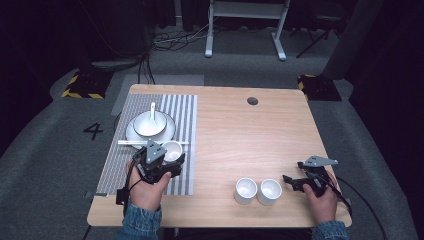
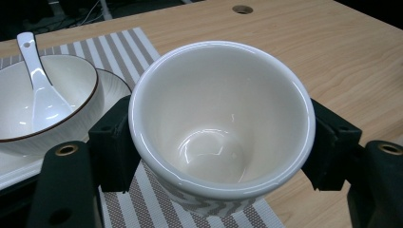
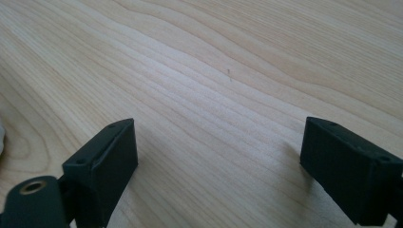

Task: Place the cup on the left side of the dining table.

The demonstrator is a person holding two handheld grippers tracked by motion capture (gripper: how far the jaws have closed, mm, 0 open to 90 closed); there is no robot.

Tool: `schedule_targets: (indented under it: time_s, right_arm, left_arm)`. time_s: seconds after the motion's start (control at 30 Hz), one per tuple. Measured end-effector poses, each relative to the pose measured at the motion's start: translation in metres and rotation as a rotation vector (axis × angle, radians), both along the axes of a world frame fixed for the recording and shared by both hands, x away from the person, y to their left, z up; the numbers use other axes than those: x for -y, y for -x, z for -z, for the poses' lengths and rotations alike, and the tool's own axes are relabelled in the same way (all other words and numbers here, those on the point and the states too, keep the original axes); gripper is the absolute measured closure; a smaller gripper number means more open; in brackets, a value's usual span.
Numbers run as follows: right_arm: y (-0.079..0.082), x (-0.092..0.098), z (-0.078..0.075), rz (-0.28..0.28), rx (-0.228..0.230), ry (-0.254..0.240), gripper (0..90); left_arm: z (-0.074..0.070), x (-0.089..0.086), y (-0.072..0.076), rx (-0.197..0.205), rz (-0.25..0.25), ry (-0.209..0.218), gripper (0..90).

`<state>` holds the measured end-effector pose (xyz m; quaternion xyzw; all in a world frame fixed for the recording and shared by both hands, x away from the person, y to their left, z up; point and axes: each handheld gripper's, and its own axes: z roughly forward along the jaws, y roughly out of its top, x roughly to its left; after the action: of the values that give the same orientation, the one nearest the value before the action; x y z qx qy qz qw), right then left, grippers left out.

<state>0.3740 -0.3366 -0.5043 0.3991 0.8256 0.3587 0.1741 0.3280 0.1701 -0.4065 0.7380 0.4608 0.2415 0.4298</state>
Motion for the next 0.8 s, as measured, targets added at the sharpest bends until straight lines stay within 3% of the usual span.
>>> schedule_targets:
  time_s: [0.23, 0.33, 0.63, 0.8]
  right_arm:
    - [0.0, 0.0, 0.0, -0.001, 0.0, 0.001, 12.4]
    - [0.0, 0.0, 0.0, 0.0, 0.0, 0.001, 12.4]
    - [0.0, 0.0, 0.0, -0.001, 0.0, 0.002, 12.4]
    - [0.0, 0.0, 0.0, 0.0, 0.0, 0.001, 12.4]
  left_arm:
    - [0.011, -0.014, -0.014, -0.004, -0.074, 0.023, 26.5]
    - [0.018, -0.018, -0.019, -0.024, -0.096, 0.027, 26.5]
    - [0.032, -0.019, -0.035, -0.07, -0.111, -0.02, 26.5]
    - [0.039, -0.019, -0.043, -0.118, -0.107, -0.037, 26.5]
